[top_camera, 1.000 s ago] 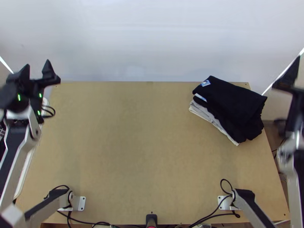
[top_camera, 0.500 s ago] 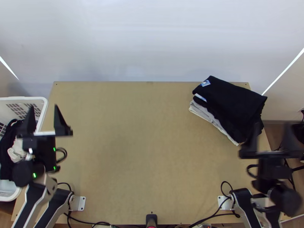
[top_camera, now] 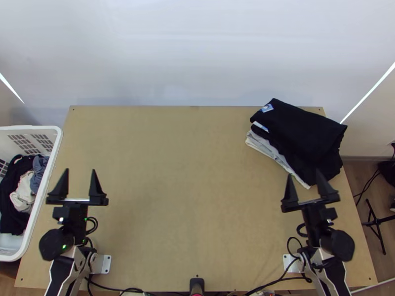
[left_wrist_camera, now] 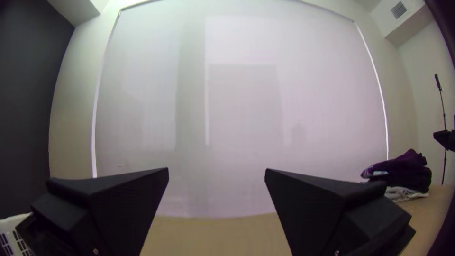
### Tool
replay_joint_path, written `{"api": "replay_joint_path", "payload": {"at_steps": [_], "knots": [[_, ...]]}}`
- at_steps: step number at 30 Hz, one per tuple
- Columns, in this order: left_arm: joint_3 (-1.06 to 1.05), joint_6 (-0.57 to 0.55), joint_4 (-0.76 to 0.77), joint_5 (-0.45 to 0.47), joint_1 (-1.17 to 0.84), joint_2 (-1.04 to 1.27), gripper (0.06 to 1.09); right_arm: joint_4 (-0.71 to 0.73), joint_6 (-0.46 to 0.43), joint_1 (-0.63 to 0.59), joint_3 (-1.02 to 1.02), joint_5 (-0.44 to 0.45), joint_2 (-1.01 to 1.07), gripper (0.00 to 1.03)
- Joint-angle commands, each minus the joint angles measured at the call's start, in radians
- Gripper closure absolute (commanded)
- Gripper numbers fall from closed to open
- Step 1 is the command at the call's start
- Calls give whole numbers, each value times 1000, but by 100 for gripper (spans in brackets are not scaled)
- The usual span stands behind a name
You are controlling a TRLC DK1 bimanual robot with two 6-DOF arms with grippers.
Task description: Fold the t-shirt
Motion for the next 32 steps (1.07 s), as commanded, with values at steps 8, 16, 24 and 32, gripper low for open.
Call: {"api": "replay_joint_path", "payload": {"at_steps": [8,16,24,32], "knots": [[-38,-28,-382,11,105,-54,10,-302,33,-2,-24,3,-13,4],[-37,-28,-384,19,118,-54,10,-303,46,4,-24,0,-13,4],[-37,-28,-384,20,118,-54,10,-303,46,4,-24,0,-13,4],[-37,-28,-384,20,118,-54,10,-303,49,4,-24,0,-13,4]]}}
